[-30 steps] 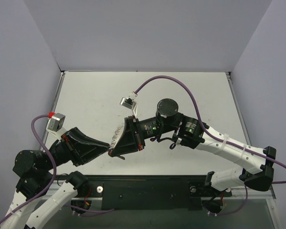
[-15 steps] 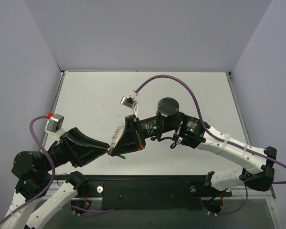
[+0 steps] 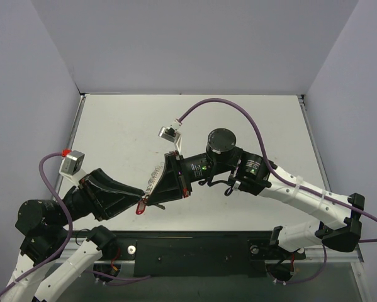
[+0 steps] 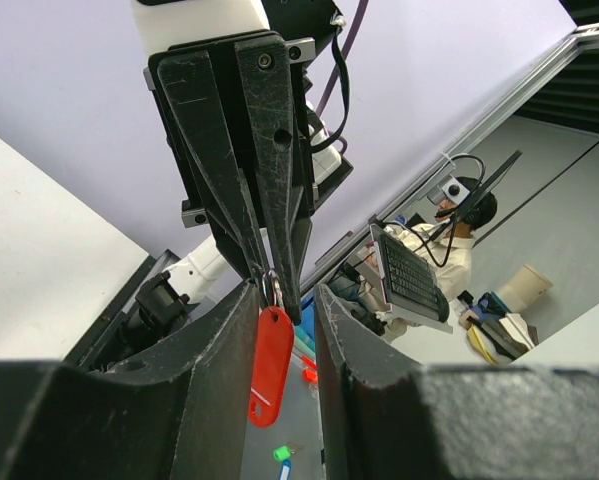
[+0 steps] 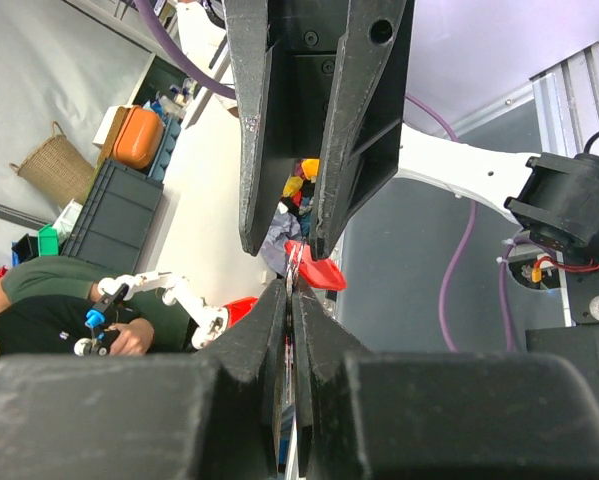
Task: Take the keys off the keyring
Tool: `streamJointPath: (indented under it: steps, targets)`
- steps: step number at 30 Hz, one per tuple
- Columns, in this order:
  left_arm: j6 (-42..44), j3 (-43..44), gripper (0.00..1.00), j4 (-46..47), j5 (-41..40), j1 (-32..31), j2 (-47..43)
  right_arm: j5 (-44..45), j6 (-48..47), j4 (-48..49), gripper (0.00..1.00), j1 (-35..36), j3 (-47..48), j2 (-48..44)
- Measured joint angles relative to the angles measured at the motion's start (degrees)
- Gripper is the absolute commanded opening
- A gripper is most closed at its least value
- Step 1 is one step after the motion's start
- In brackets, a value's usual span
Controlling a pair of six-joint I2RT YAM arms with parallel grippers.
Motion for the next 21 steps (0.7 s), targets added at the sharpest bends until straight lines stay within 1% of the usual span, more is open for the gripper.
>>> streamJointPath:
  steps: [8, 16, 17, 18, 21]
  targets:
    - [0.4, 0.0, 0.39, -1.1, 0.1, 0.1, -0.1, 0.0, 0.0, -0.3, 0.0, 0.0, 1.3, 0.2]
    - [0.6, 0.0, 0.37, -1.3, 0.1, 0.2, -0.3, 0.1, 0.0, -0.5, 0.0, 0.0, 1.8, 0.9]
    - [0.6, 0.0, 0.33, -1.3, 0.1, 0.3, -0.3, 0.1, 0.0, -0.5, 0.0, 0.0, 1.8, 1.0]
    - [0.6, 0.0, 0.31, -1.3, 0.1, 0.3, -0.3, 0.1, 0.0, -0.5, 0.0, 0.0, 1.8, 1.0]
    - [0.4, 0.0, 0.17, -1.3, 0.1, 0.4, -0.3, 0.2, 0.0, -0.5, 0.0, 0.0, 1.8, 1.1]
